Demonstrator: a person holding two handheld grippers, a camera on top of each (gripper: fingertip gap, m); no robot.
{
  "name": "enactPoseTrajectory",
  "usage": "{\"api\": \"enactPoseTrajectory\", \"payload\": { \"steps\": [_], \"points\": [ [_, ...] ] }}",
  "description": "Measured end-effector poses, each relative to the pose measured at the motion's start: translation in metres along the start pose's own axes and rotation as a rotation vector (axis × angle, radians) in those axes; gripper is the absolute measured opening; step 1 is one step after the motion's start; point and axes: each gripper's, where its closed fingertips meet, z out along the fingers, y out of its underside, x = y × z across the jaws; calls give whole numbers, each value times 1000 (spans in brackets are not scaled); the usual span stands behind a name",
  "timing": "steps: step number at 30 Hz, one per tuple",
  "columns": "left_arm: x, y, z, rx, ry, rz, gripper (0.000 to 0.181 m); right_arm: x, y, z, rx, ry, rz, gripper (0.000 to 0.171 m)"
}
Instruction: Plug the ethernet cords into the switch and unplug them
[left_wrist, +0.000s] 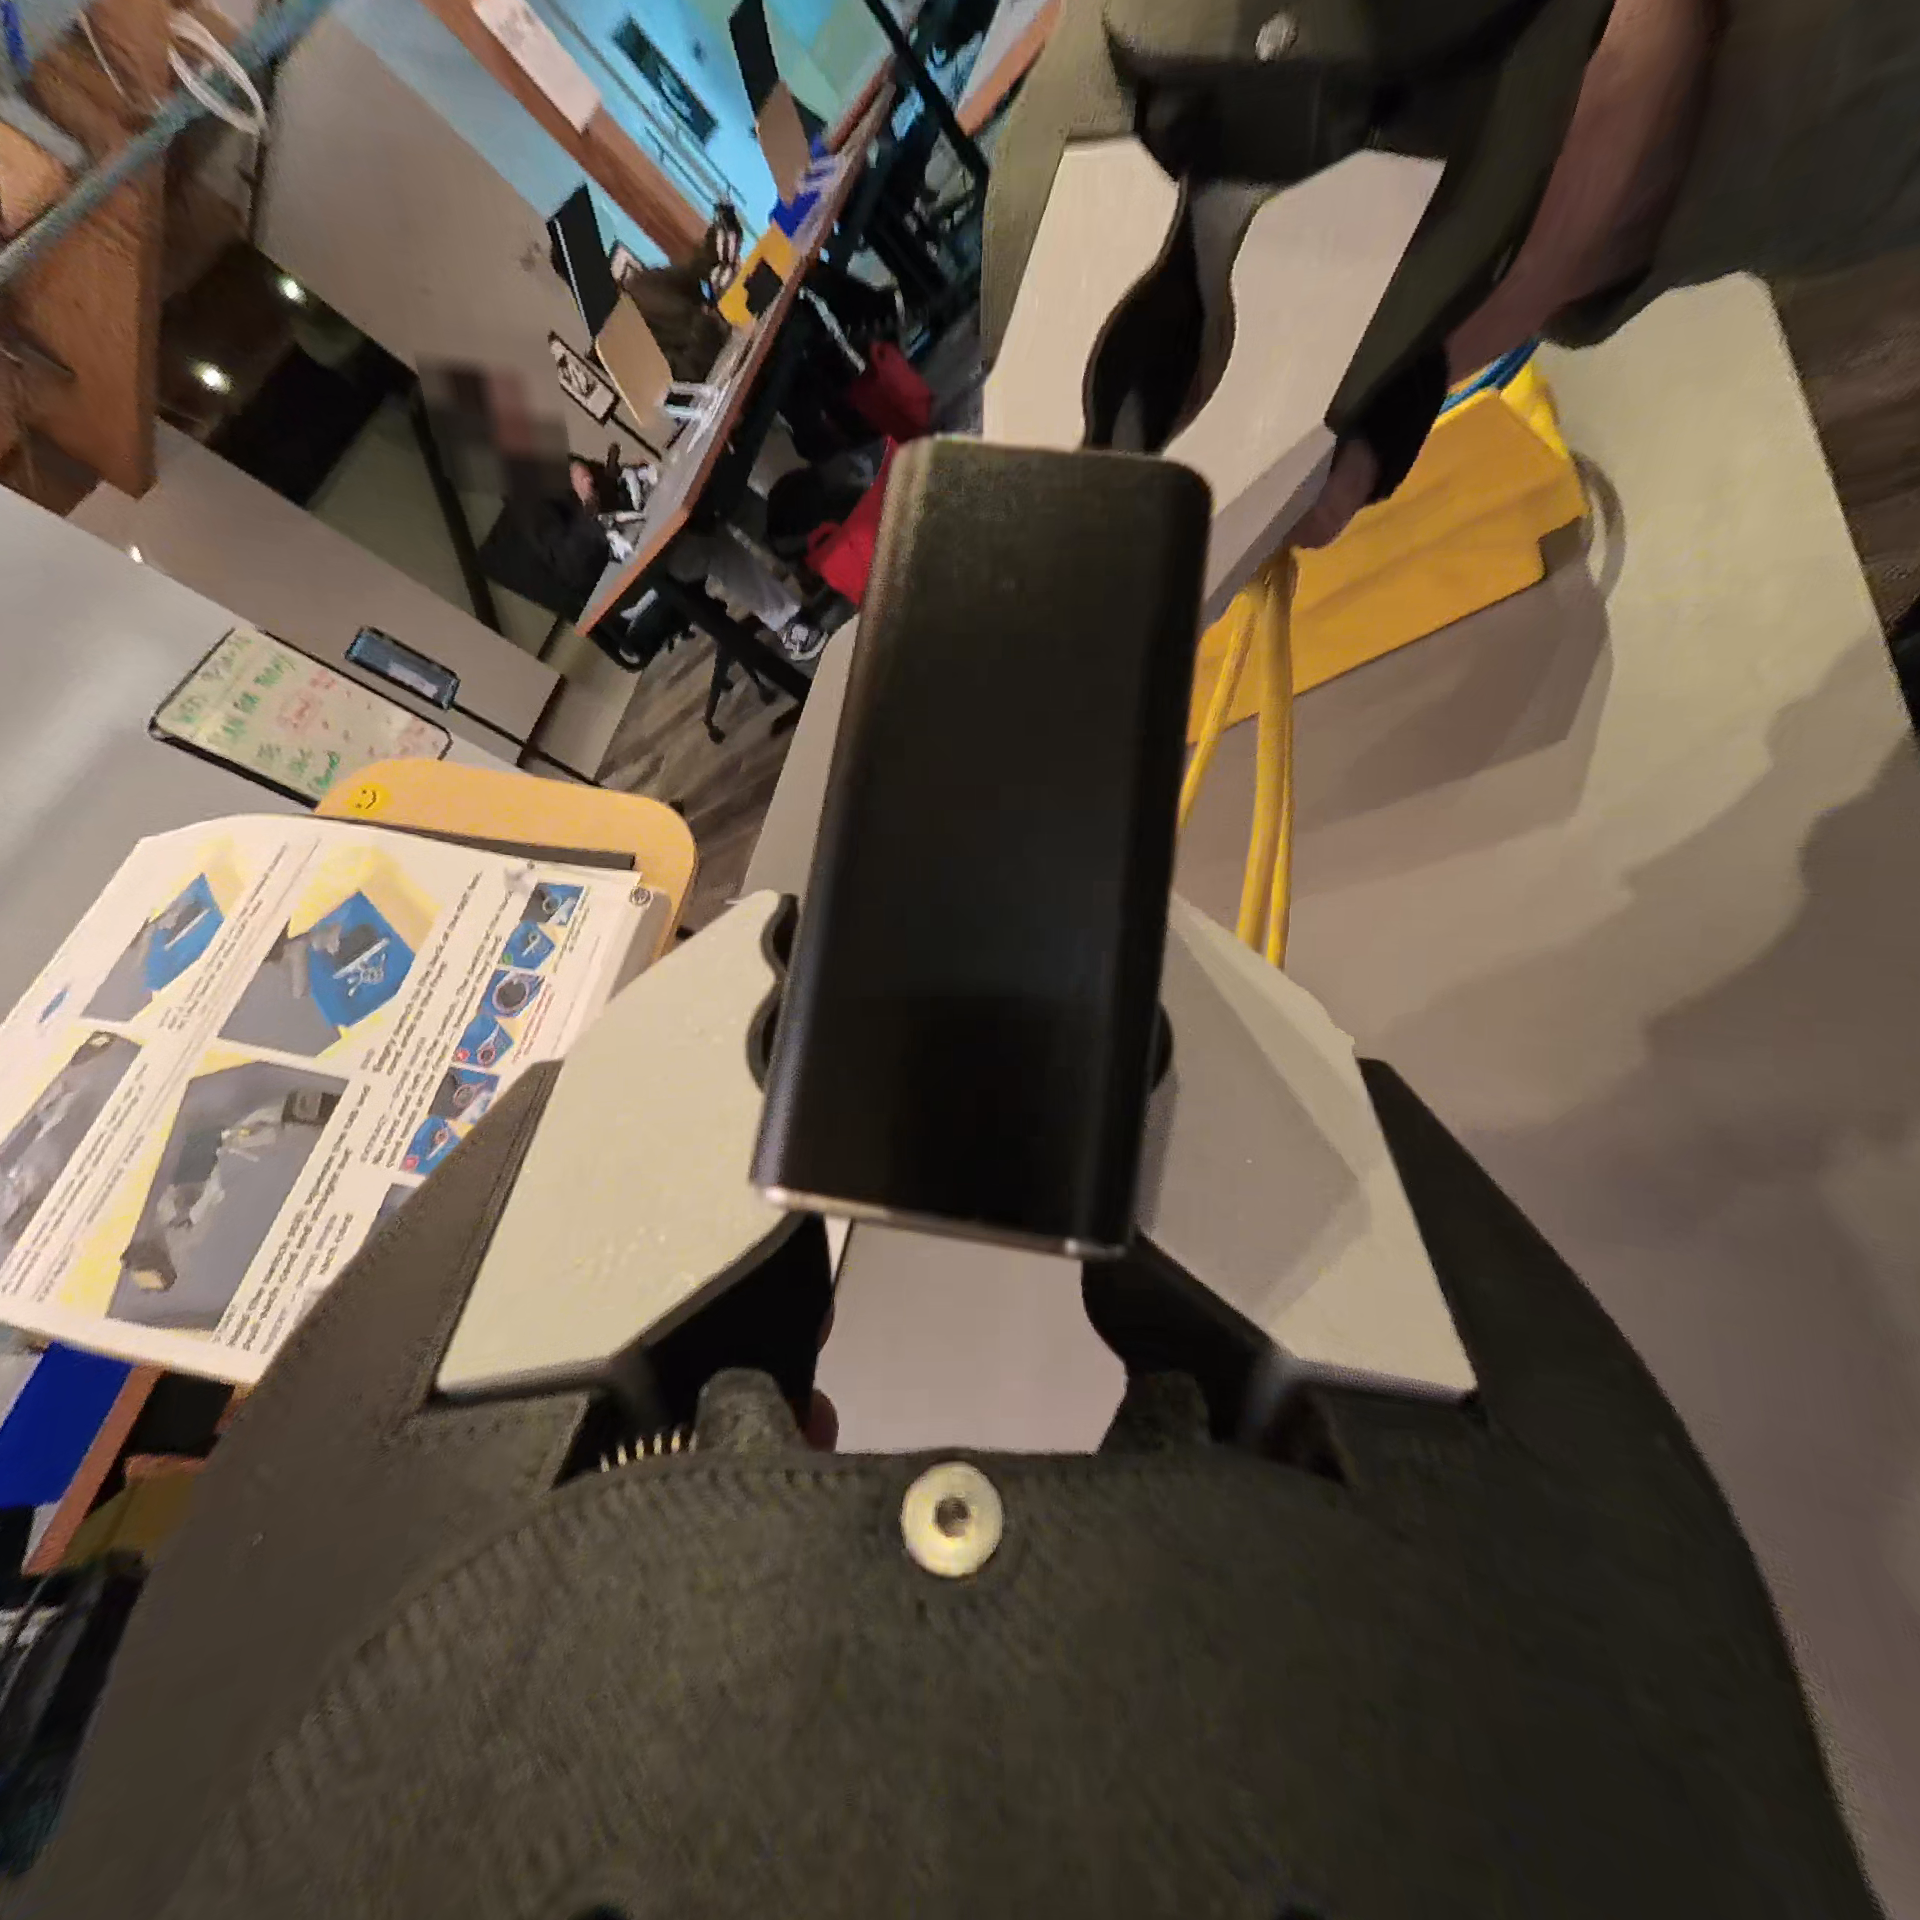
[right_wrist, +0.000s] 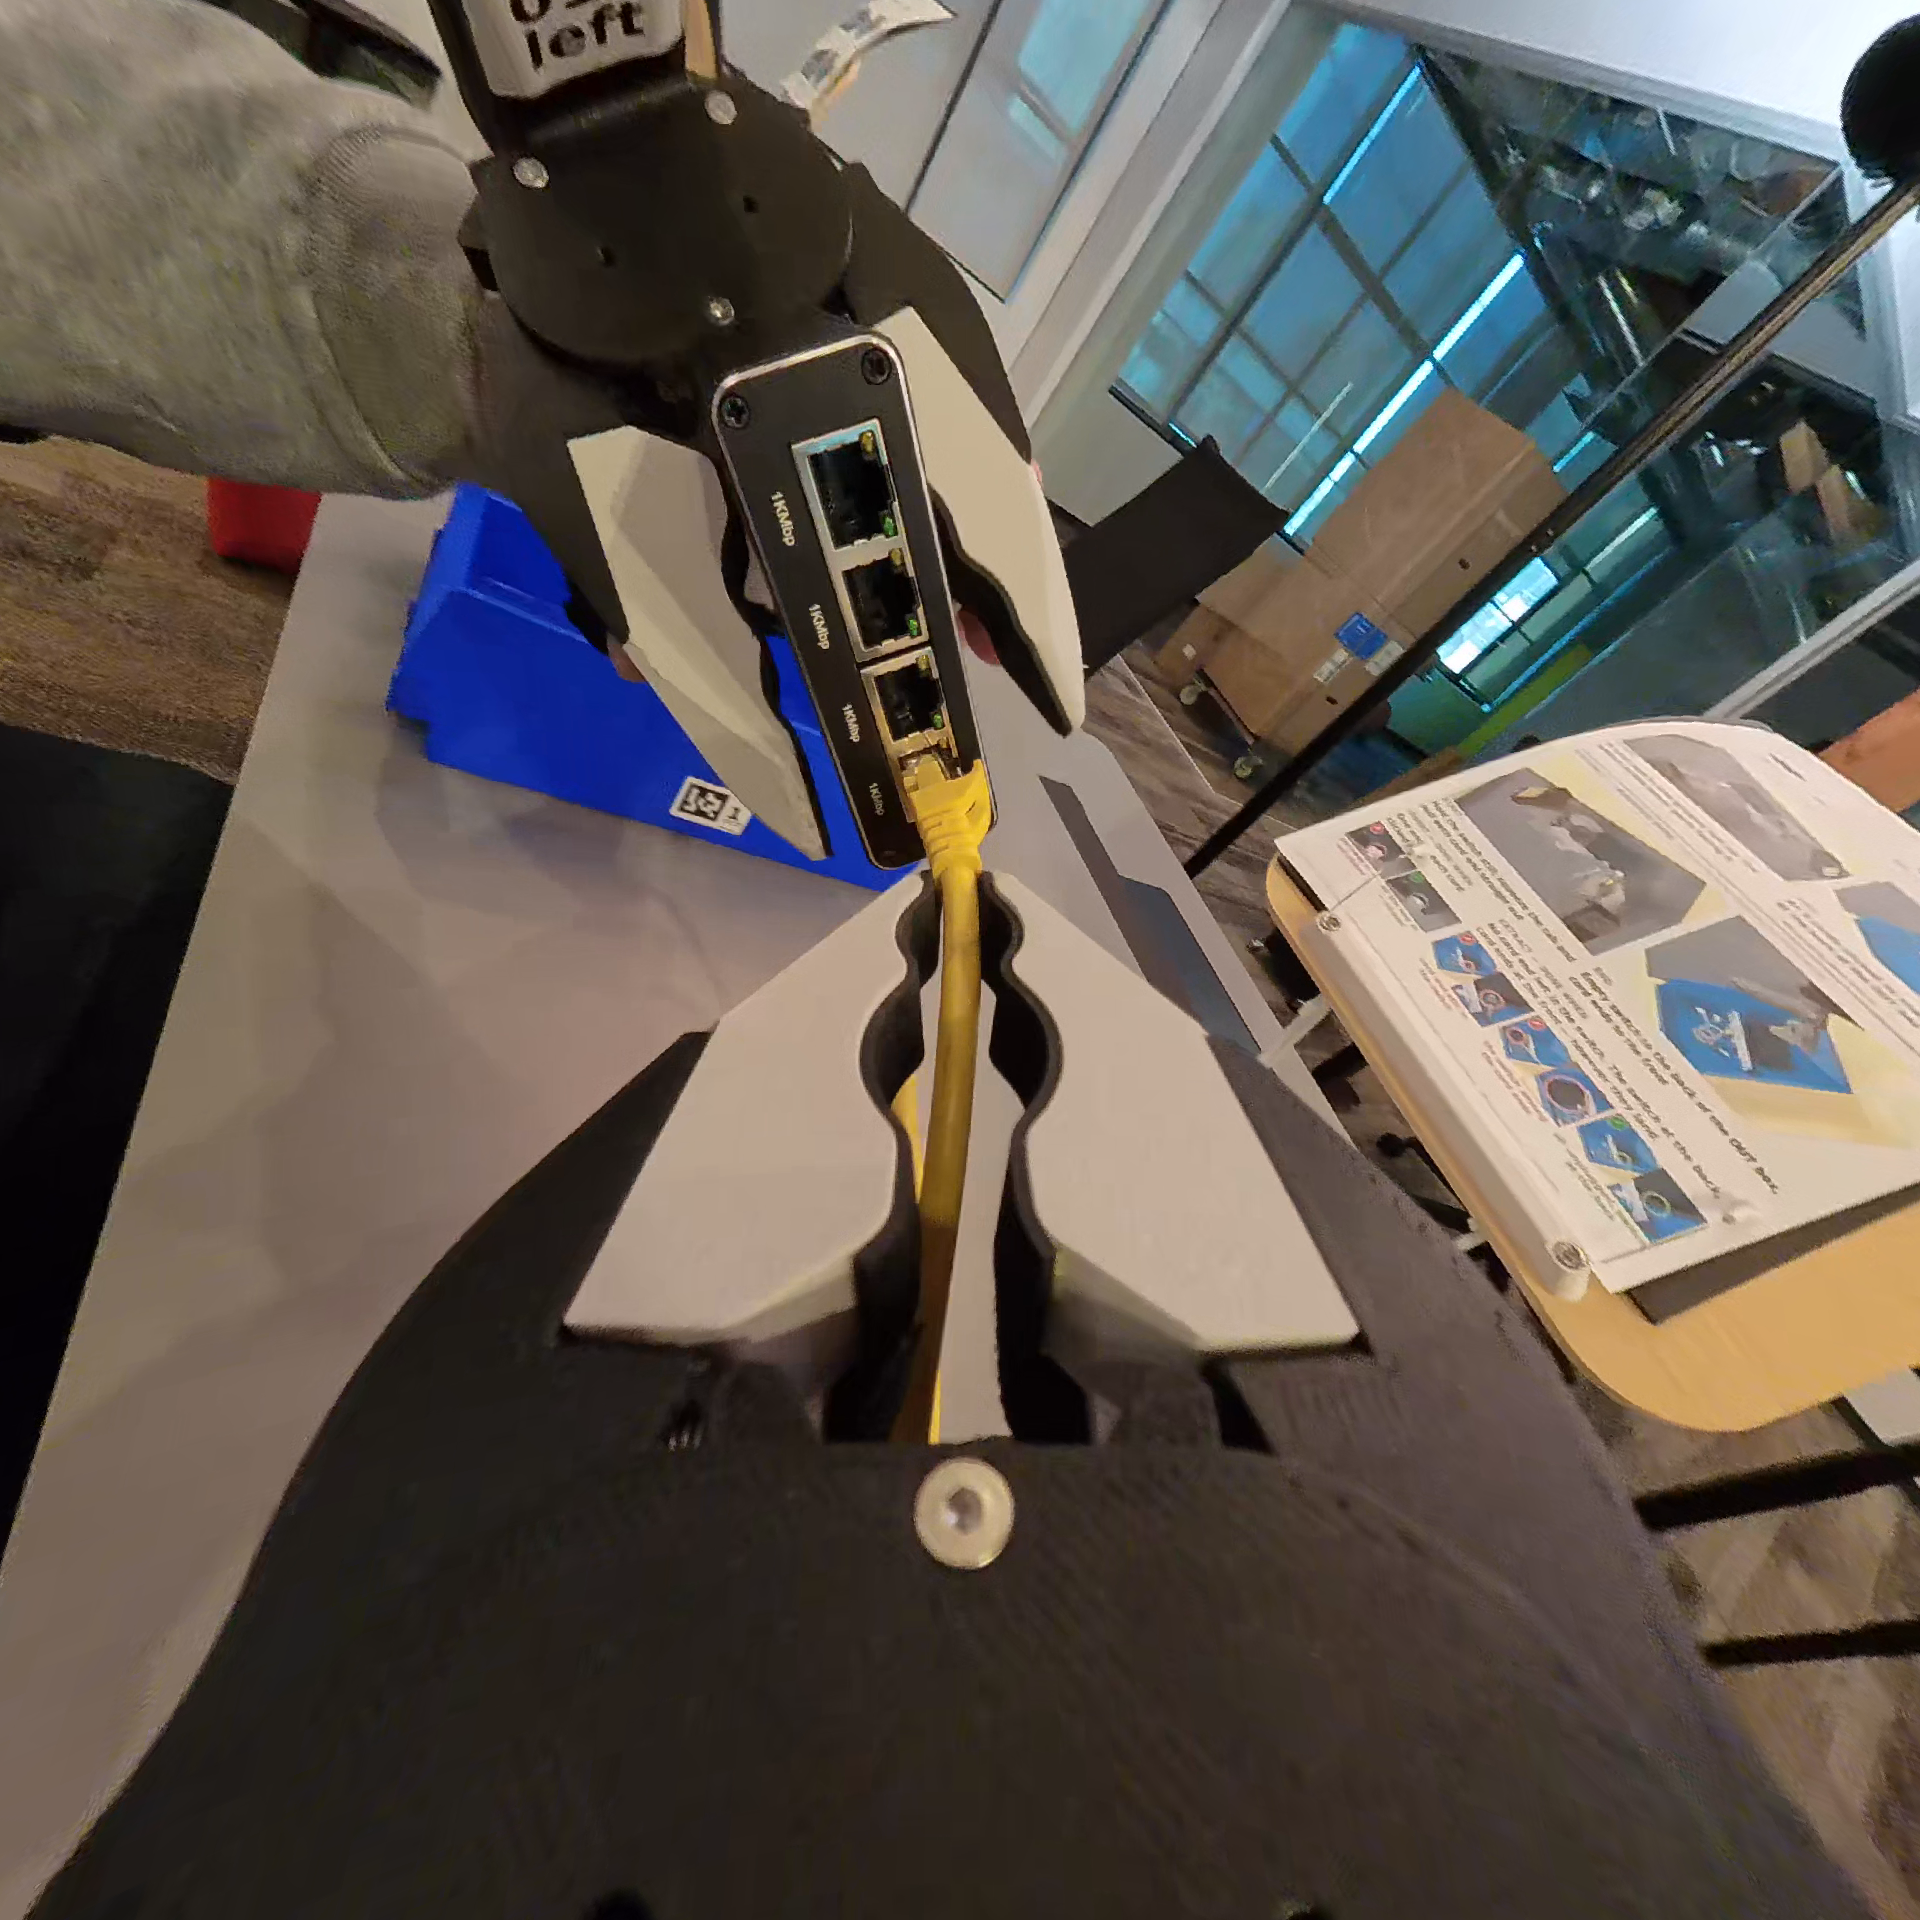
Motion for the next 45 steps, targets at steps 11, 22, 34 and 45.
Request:
{"api": "enactPoseTrajectory", "payload": {
  "steps": [11,22,34,45],
  "points": [
    [-6,-9,-5,100,2,-92,65,-5,-12,-5,85,-58,40,3],
    [-2,-19,-3,101,-72,34,54,-2,-2,-5,27,-40,48,6],
    [0,-26,-2,4,-212,352,53,5,-15,-21,-62,-6,-20,32],
    [1,-22,-2,-22,-182,338,53,-3,-17,-15,-190,37,-393,22]
  ]
}}
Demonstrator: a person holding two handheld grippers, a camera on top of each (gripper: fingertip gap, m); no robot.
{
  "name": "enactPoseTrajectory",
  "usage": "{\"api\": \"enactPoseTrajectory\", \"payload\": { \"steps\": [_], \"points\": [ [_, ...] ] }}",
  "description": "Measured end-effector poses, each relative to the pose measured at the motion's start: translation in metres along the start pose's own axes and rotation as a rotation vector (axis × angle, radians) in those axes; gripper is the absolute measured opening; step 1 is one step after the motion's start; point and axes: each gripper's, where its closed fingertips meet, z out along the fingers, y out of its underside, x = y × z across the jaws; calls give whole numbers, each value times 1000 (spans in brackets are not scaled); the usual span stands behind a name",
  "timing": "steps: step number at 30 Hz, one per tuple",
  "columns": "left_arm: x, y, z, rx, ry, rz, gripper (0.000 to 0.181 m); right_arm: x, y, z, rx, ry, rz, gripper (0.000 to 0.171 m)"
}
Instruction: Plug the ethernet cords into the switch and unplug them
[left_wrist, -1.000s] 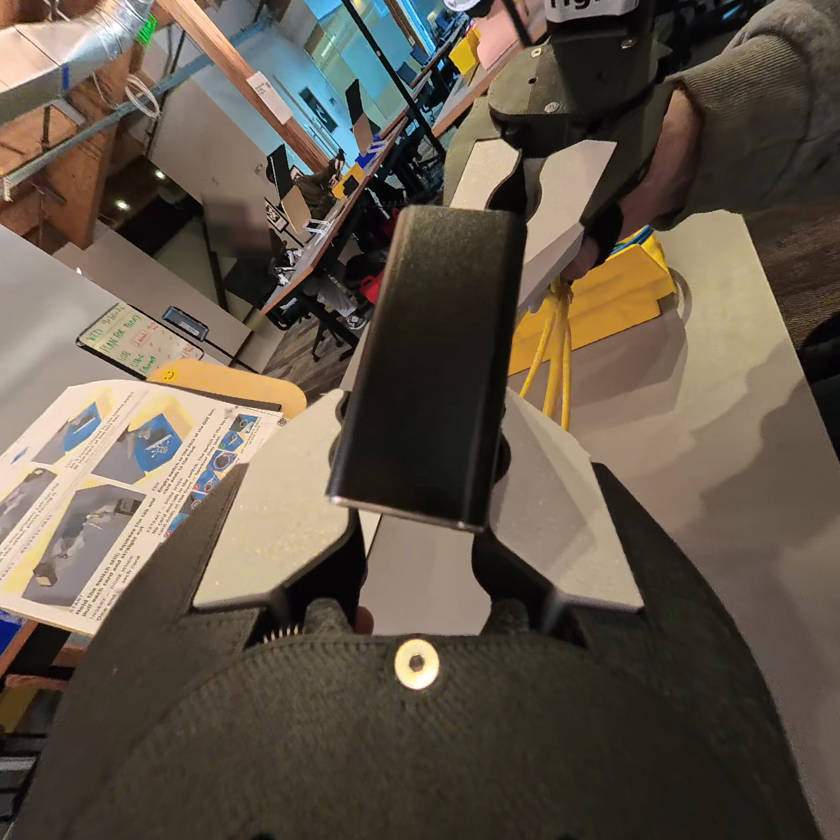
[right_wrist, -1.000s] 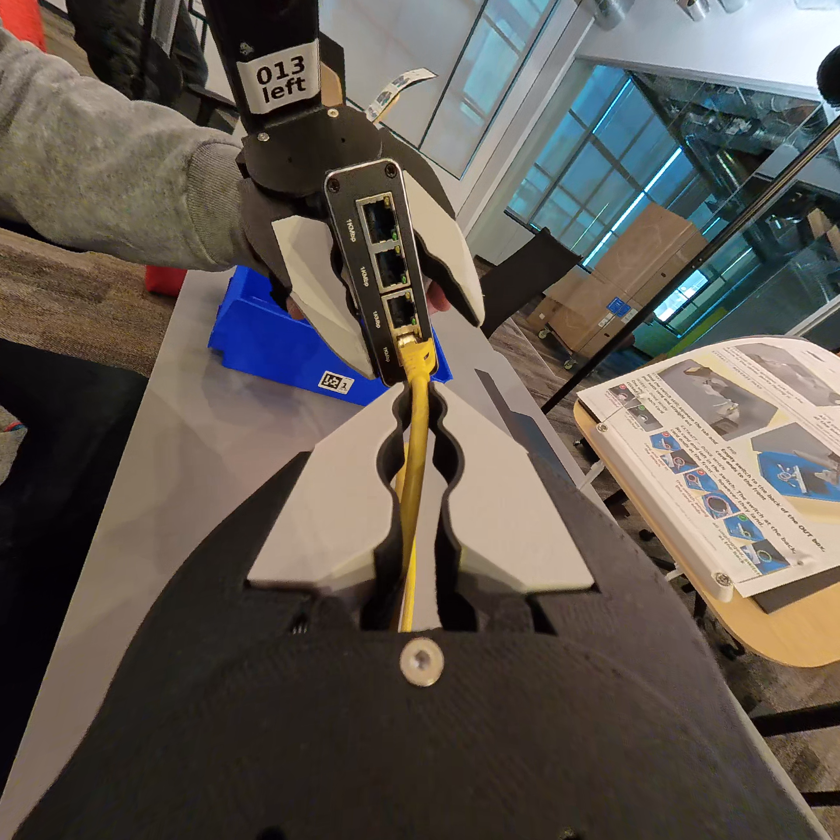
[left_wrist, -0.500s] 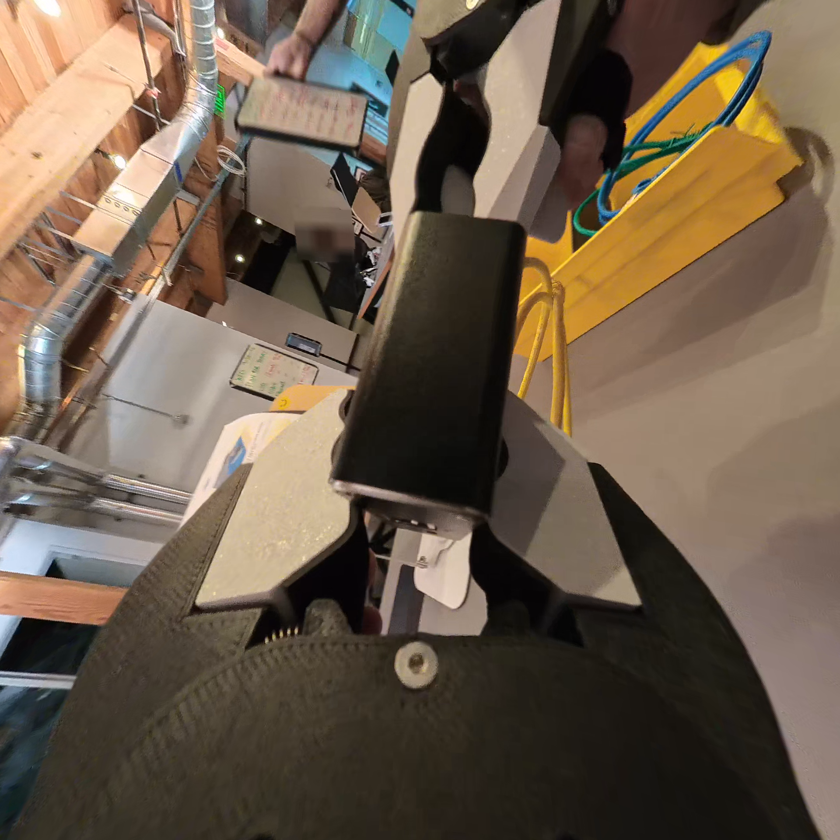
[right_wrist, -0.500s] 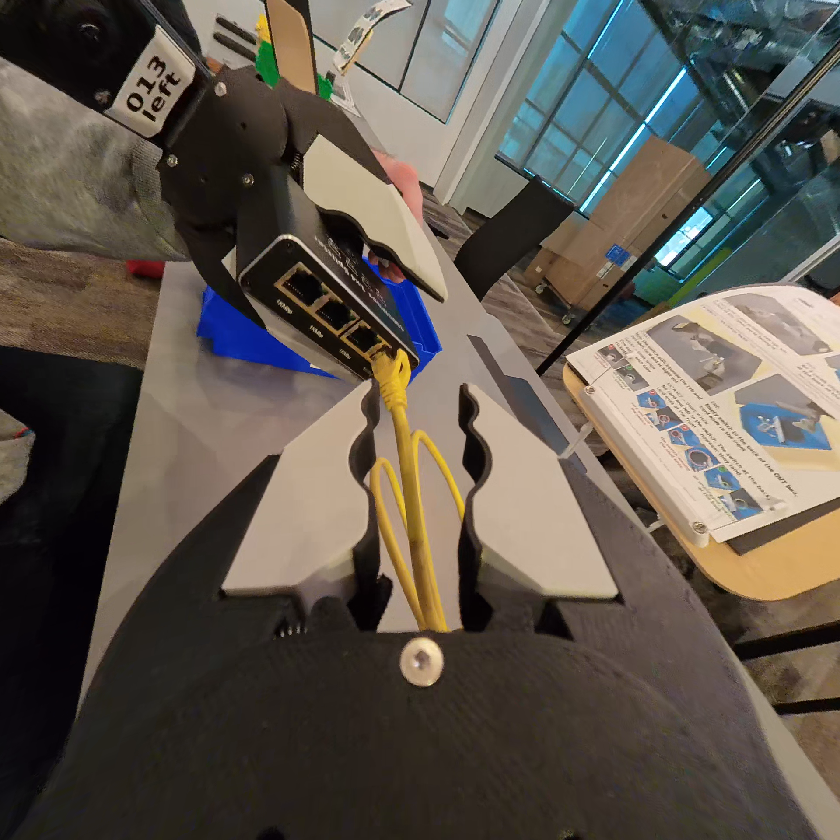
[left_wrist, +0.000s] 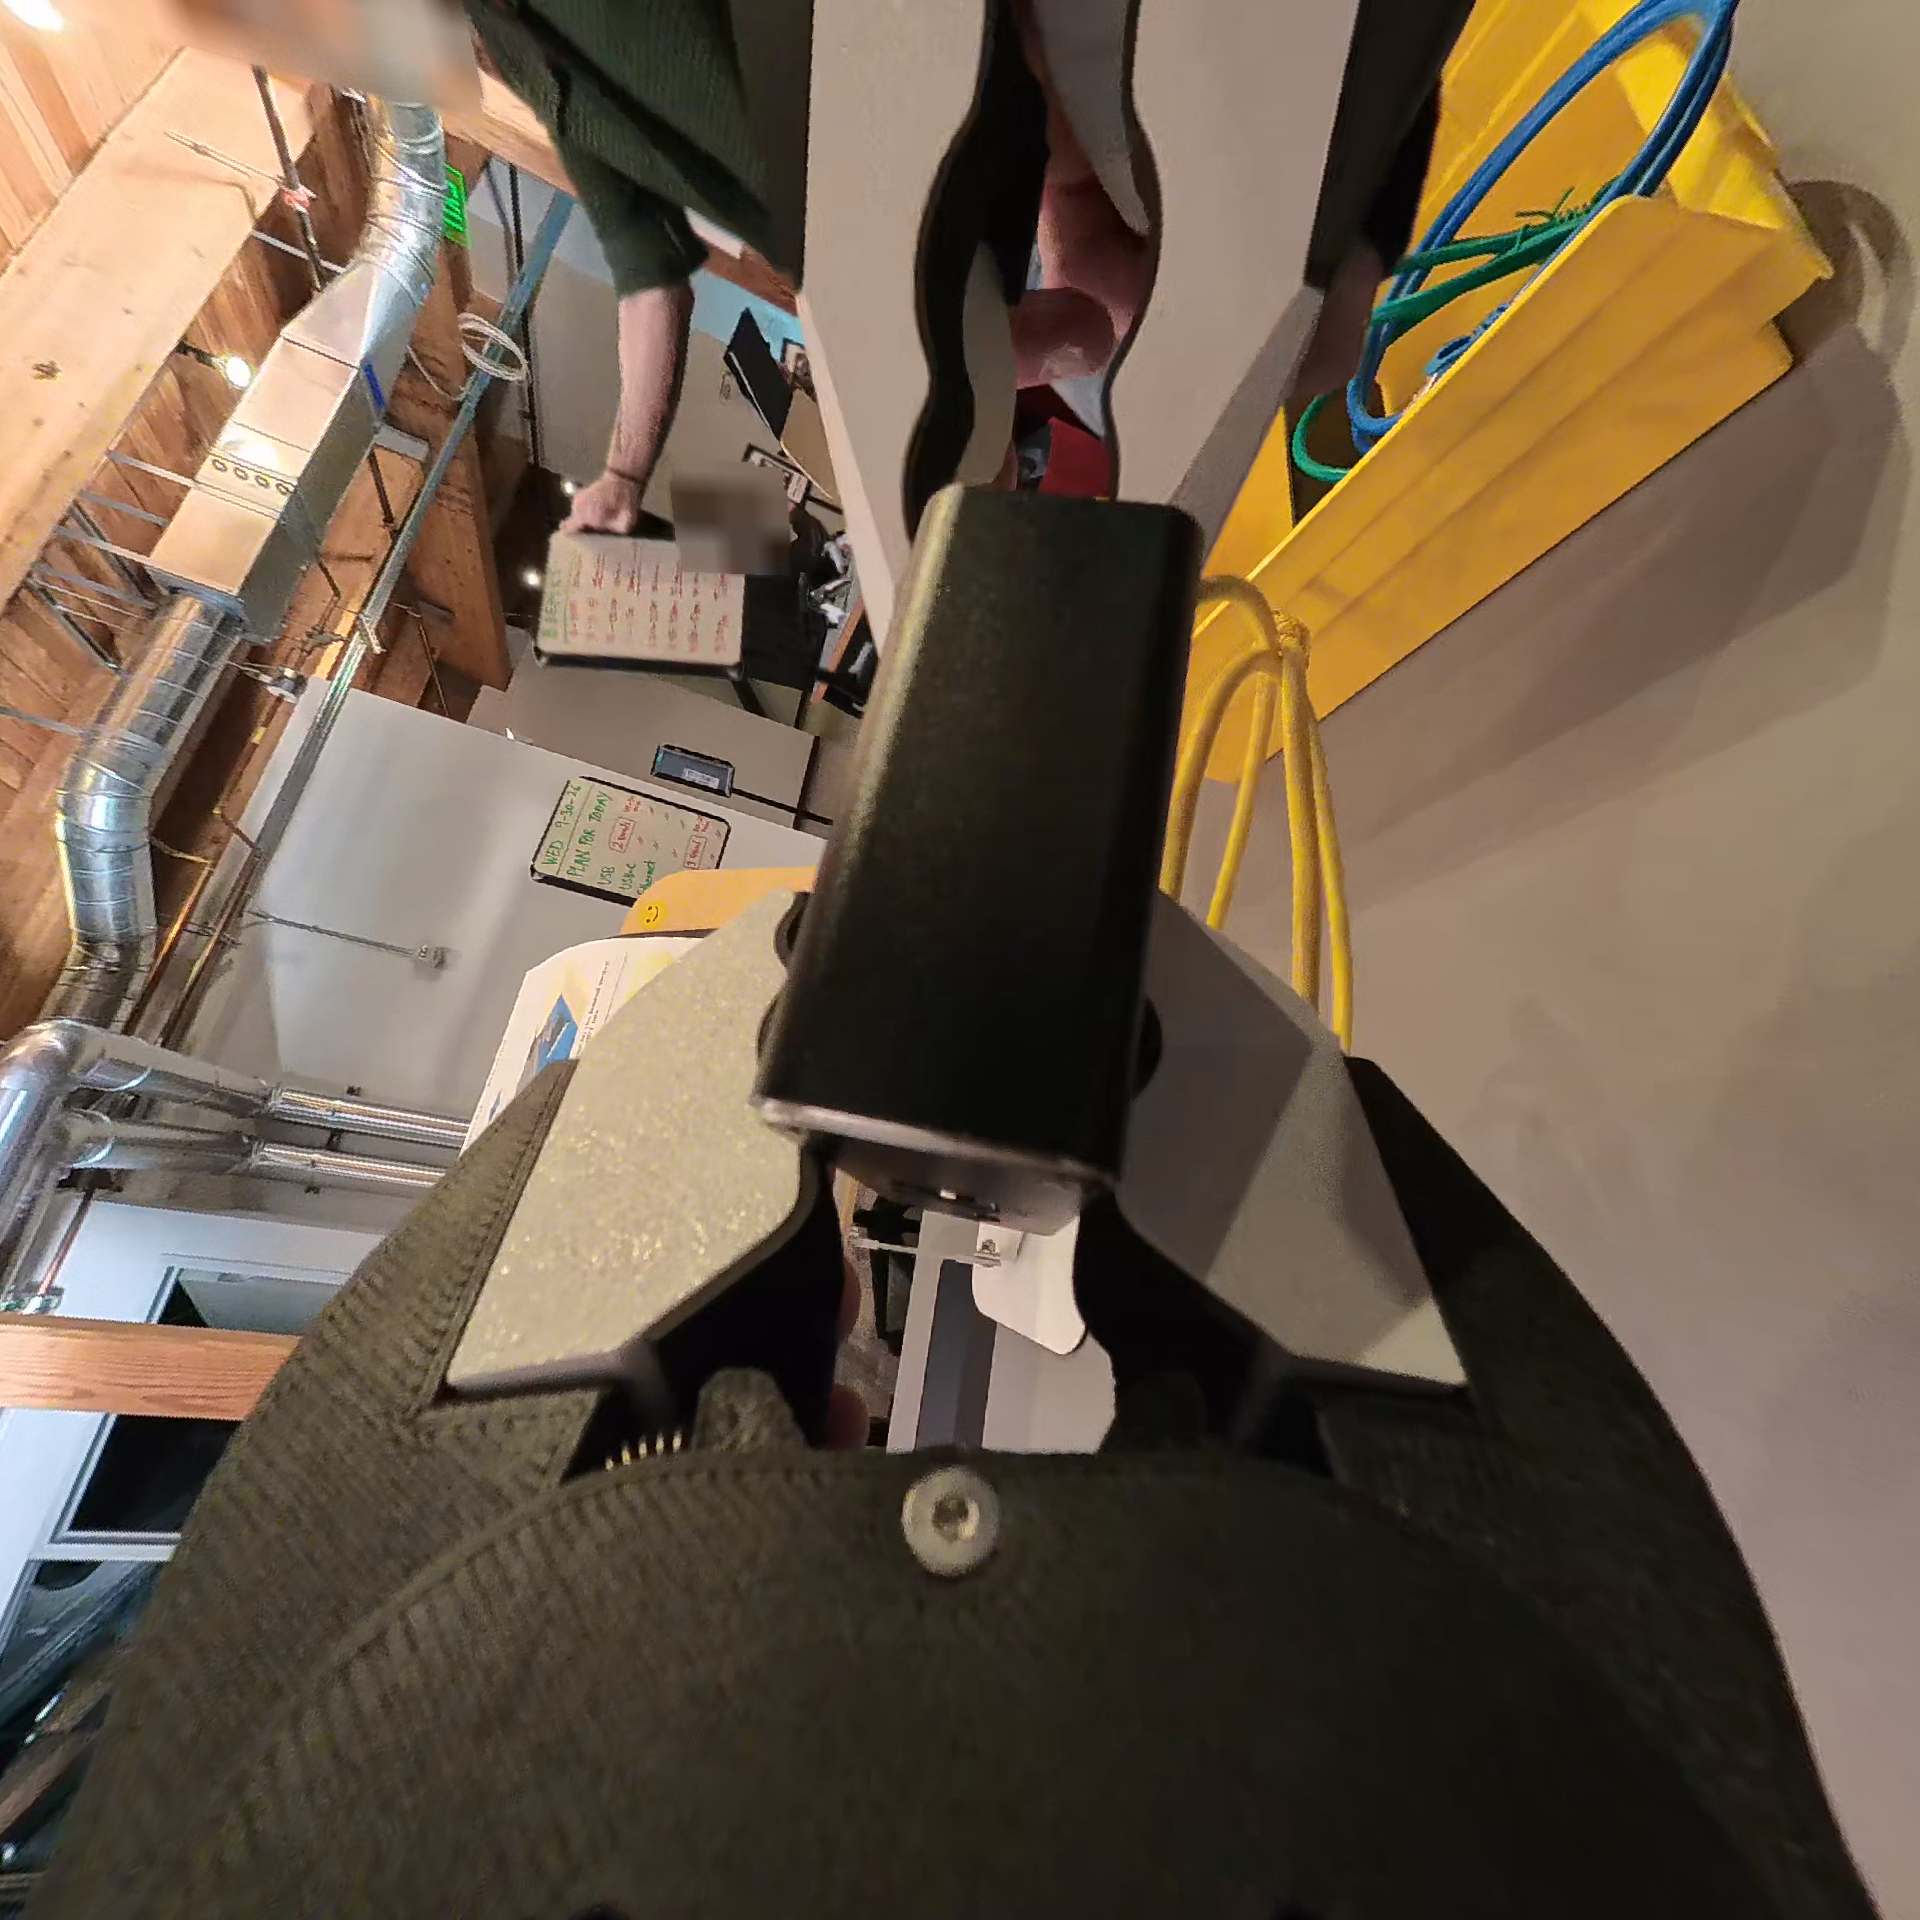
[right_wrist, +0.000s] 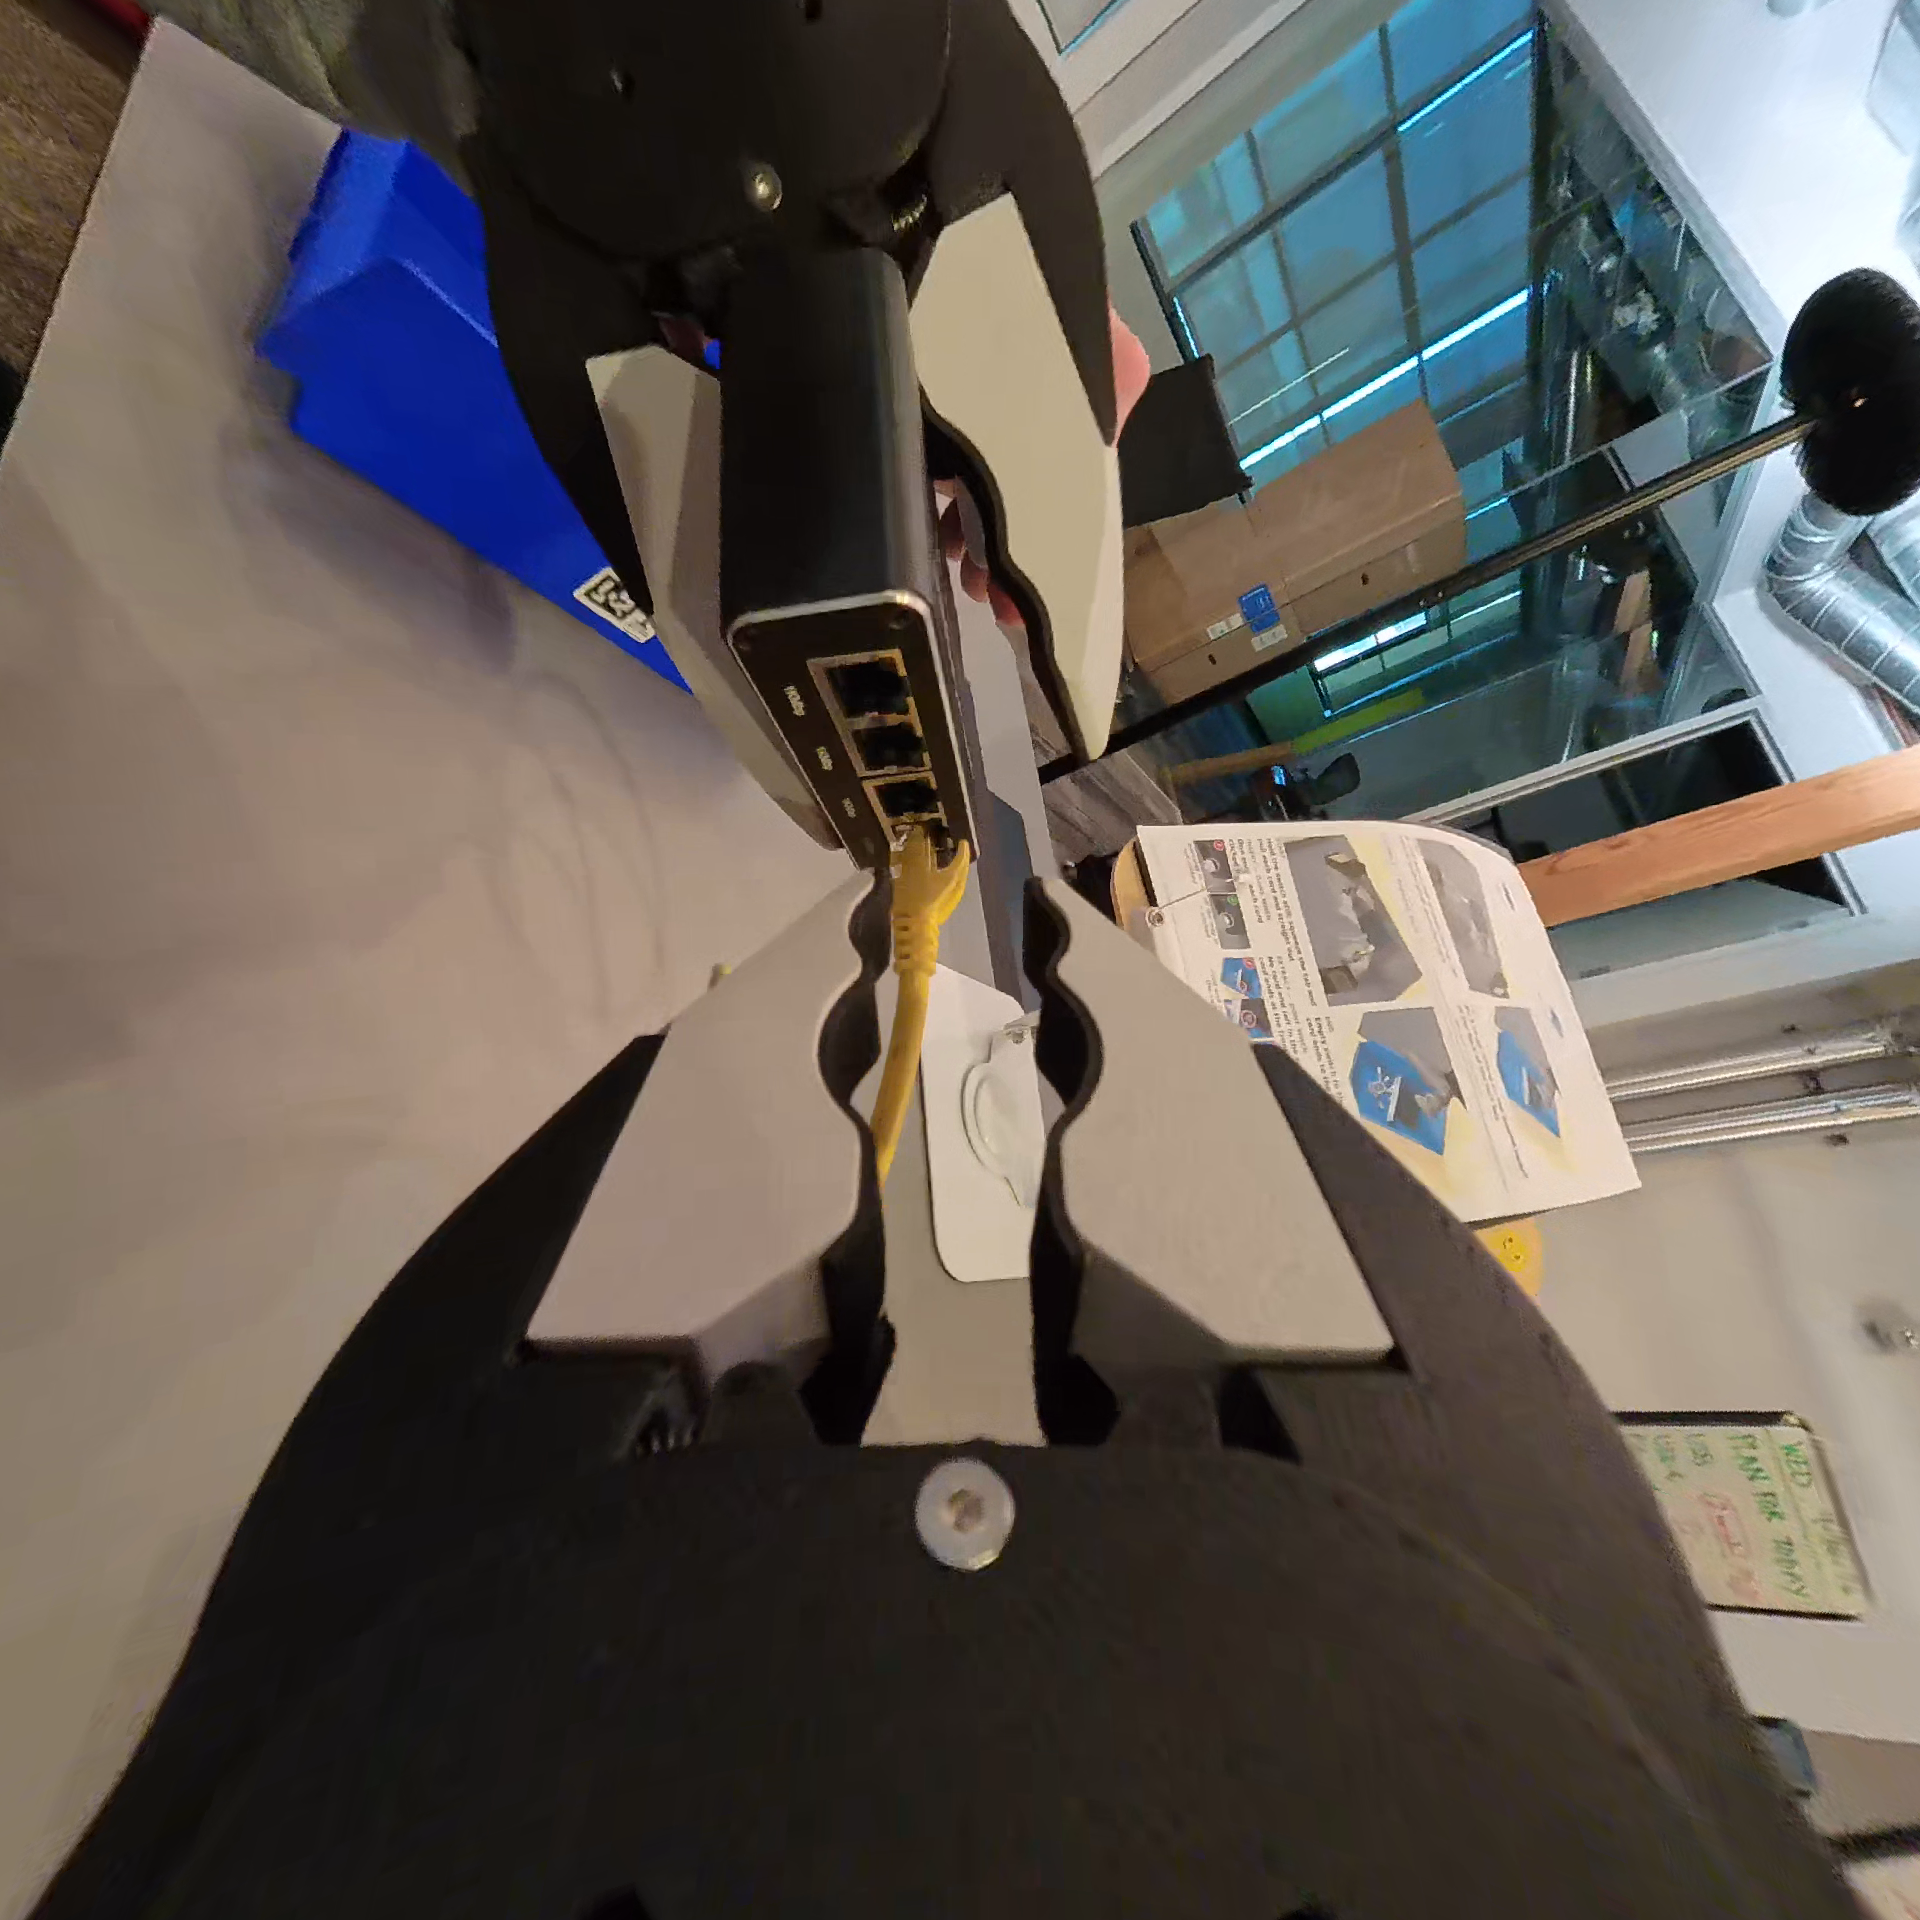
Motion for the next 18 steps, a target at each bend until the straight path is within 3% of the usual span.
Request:
{"api": "enactPoseTrajectory", "payload": {
  "steps": [8,18],
  "points": [
    [-1,-6,-3,39,25,-59,53,-5,-4,10,-5,-22,-79,11],
    [5,-10,-4,70,106,-153,58,-10,-5,7,8,-72,-102,11]
  ]
}}
